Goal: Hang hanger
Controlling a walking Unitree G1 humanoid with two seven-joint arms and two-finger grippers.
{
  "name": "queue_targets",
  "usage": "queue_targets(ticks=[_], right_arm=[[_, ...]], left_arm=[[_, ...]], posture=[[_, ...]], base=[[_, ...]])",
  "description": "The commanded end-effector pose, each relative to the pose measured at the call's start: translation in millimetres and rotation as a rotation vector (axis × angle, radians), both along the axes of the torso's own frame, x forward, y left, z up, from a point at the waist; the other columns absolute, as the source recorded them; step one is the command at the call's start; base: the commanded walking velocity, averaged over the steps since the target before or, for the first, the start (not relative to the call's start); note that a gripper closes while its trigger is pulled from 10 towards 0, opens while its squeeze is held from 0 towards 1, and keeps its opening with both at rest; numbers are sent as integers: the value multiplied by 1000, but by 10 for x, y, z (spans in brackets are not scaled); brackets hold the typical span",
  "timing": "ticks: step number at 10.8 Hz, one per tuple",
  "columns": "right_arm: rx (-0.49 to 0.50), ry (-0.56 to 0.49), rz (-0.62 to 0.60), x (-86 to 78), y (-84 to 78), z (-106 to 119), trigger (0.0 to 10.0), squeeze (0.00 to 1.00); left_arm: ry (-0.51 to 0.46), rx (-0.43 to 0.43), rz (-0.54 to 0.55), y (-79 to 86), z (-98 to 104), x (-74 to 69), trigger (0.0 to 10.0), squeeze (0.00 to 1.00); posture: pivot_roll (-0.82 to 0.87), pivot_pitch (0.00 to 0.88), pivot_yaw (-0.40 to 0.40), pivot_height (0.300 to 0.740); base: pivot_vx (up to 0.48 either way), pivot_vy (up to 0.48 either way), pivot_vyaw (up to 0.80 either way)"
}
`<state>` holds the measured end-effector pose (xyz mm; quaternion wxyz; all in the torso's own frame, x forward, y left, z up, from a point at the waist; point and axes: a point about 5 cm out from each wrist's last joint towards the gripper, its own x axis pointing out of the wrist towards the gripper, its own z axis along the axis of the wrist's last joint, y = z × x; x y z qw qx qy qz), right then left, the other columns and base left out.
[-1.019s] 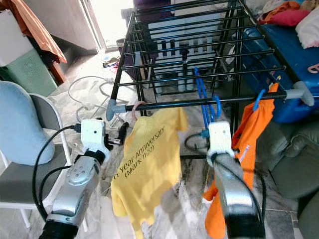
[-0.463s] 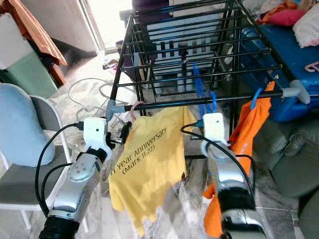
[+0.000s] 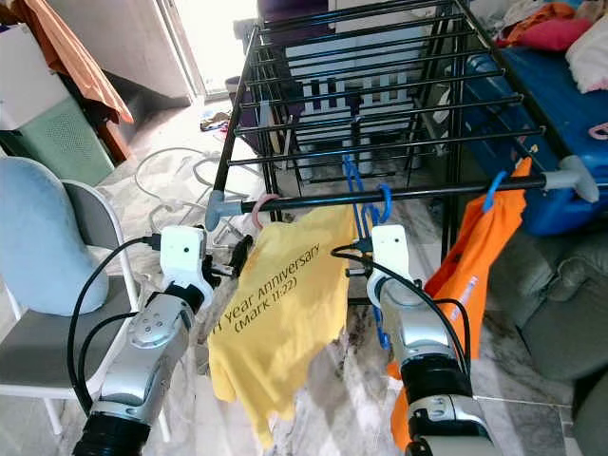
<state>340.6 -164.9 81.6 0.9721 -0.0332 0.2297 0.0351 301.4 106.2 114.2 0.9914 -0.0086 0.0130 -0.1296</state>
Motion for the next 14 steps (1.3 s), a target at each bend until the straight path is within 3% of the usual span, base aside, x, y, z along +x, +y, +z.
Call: queue_targets(ticks=[1,4,5,12,14], right_arm=[[12,61,19,-56,57,-115,10000,0],[-3,87,-8,-81,-41,-164,10000,0],[-1,75,-22,-80,-53,-158,10000,1000],[-79,-118,-48,-147,-155,54,10000,1000],[-110,-202,-50,-322,-239,137,10000,1000]], left_arm=[[7,9,-1,41,-1,-3,10000,0],[18,9,-15,14,-13,-4,10000,0],[19,9,-16,17,-14,-4,10000,0],[29,5,-15,23,-31,-22,10000,0],[39,4,-13,60,-56,-71,10000,0]], posture=[[-244,0,189,740],[-244,0,189,740],[-242,0,187,740],[-247,0,186,740],[-241,11,181,740]], base=[[0,0,0],[0,0,0],[0,0,0],[0,0,0],[0,0,0]])
